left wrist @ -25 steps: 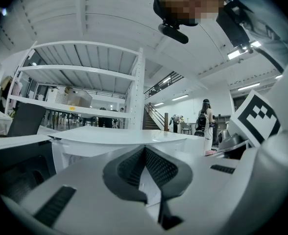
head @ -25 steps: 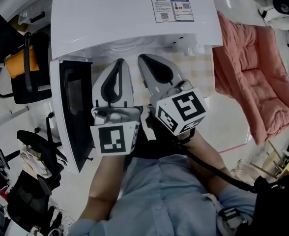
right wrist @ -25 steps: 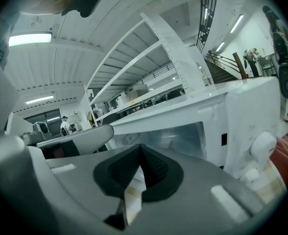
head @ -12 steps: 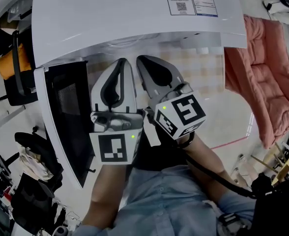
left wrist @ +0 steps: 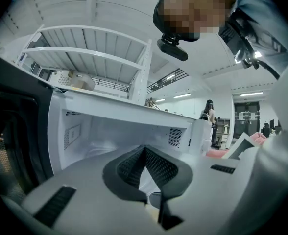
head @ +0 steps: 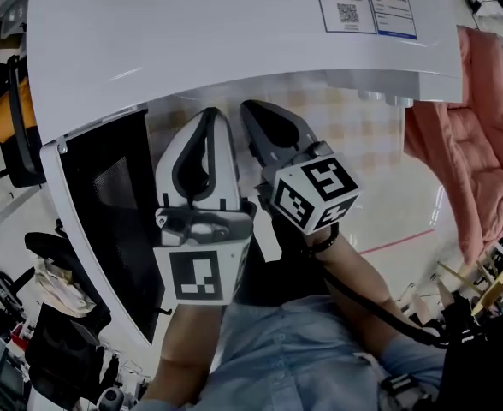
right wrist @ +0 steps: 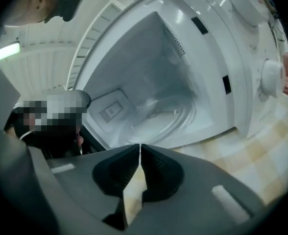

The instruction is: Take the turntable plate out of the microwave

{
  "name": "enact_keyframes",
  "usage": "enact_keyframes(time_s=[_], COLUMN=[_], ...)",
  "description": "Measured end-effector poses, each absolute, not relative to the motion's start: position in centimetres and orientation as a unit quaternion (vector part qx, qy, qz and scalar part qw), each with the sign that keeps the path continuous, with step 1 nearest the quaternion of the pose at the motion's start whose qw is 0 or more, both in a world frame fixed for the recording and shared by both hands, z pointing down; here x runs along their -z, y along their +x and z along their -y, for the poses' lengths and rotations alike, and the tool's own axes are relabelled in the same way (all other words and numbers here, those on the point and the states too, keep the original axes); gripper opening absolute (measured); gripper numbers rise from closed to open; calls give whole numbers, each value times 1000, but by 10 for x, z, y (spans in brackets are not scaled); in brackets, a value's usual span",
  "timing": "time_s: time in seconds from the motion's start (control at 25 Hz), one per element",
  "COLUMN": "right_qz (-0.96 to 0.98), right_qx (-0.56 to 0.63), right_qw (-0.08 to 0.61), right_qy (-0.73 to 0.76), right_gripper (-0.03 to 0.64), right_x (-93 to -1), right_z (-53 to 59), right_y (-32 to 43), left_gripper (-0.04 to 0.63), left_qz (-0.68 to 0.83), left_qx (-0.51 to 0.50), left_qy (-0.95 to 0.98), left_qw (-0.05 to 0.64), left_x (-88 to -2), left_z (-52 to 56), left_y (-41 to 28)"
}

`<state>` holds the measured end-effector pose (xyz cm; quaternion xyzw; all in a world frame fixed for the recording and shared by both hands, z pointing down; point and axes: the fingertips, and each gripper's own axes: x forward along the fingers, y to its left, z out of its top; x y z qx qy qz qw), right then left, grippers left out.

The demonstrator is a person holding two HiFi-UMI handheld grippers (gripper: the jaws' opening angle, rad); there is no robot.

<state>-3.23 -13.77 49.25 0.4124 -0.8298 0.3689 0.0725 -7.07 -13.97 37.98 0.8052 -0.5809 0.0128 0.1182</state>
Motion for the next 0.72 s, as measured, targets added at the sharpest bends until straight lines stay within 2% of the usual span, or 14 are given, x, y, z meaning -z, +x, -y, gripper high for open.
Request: enact_keyframes(time_s=[0.32, 0.52, 0.72], right_qz=[793, 760, 731], right_qx=[-464, -532, -562], right_qw=[34, -30, -101], right_qy=[393, 371, 373], right_gripper=[101, 163, 164], right_x=[-519, -524, -518], right_z=[146, 152, 165], right_y=[-42, -49, -45], left_gripper=[6, 8, 8], left_qz=[577, 580, 579], left_qx=[-21, -20, -20], left_qy=[804, 801, 800], left_qw=[139, 146, 153], left_x=[-390, -391, -392], left_z=[144, 146, 146], left_y=[-74, -77, -79])
